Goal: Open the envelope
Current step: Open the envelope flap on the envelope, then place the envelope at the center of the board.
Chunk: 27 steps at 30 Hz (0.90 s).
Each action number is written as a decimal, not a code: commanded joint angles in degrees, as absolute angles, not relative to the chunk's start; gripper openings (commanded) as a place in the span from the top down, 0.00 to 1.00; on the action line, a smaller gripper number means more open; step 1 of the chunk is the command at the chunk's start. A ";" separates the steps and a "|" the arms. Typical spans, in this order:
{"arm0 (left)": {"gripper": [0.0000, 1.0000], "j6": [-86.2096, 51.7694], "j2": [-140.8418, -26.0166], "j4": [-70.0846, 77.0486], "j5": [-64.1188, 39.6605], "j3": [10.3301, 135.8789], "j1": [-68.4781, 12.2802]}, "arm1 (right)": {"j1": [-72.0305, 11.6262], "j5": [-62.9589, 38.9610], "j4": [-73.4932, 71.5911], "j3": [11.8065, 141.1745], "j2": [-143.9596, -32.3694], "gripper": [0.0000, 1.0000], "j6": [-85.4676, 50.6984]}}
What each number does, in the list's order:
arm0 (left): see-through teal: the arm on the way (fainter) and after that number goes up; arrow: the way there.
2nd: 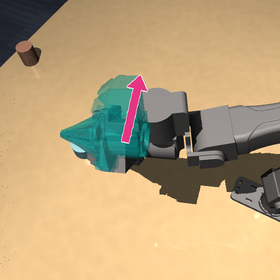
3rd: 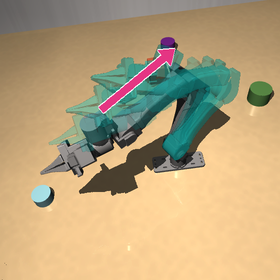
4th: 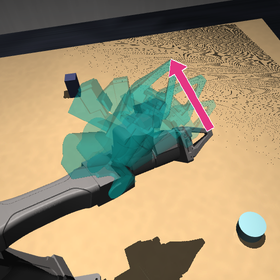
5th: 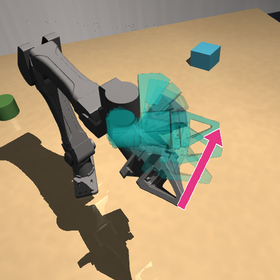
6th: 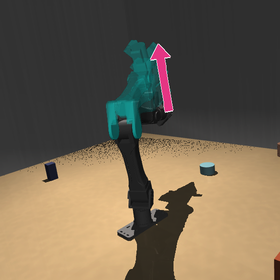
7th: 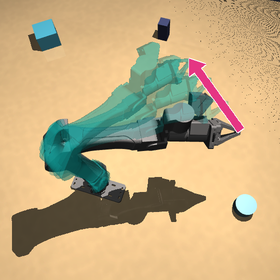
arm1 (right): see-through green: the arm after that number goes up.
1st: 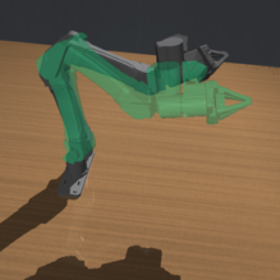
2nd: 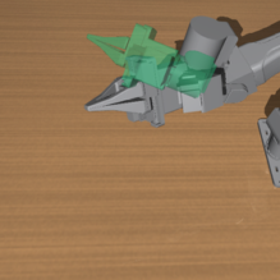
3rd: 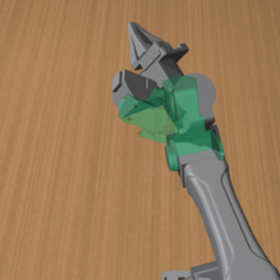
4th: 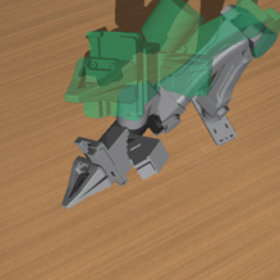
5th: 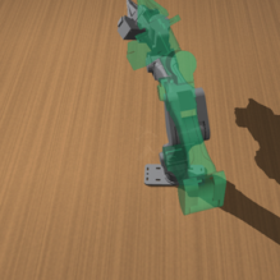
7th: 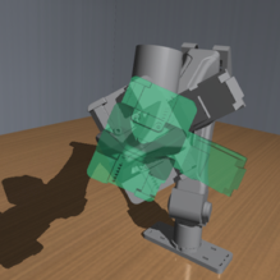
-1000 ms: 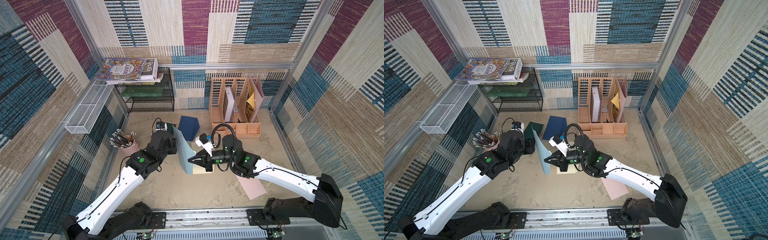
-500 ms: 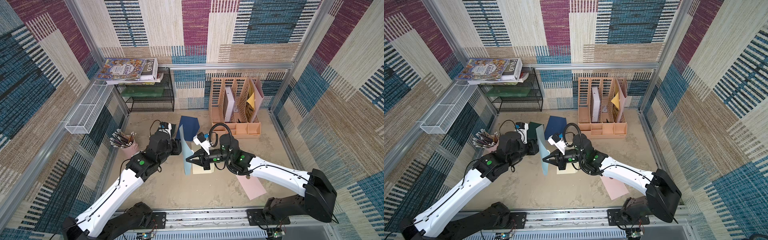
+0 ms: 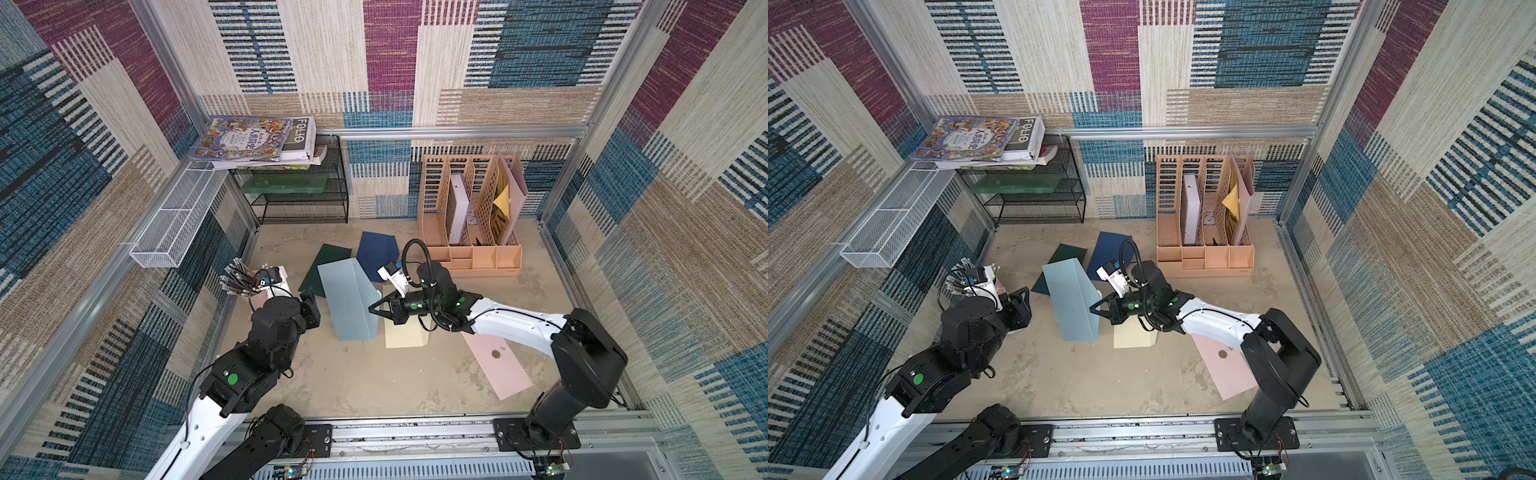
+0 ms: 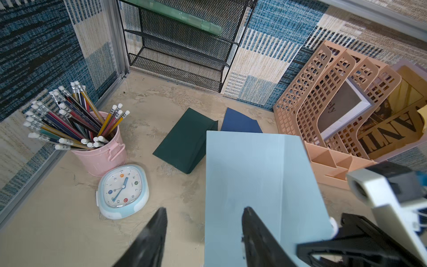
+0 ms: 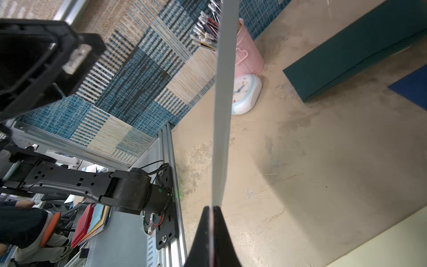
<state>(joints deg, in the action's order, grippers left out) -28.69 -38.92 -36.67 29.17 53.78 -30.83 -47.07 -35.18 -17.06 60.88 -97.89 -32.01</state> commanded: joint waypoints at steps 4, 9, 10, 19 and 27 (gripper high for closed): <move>0.46 -27.86 -38.24 -36.69 30.58 52.92 -30.70 | -48.24 -34.40 -10.86 67.74 -109.53 1.00 -35.83; 0.46 -27.36 -36.44 -36.74 31.11 52.39 -30.76 | -49.03 -34.38 -6.72 70.96 -116.68 1.00 -36.76; 0.46 -27.42 -36.14 -36.80 31.20 52.23 -30.69 | -49.28 -33.75 -5.83 71.25 -117.33 1.00 -36.79; 0.45 -27.65 -36.16 -36.39 30.16 51.94 -30.67 | -50.95 -24.61 3.58 73.70 -116.86 0.50 -33.74; 0.45 -27.94 -37.69 -37.09 28.26 53.11 -30.66 | -50.71 -15.14 7.06 73.12 -112.08 0.29 -32.88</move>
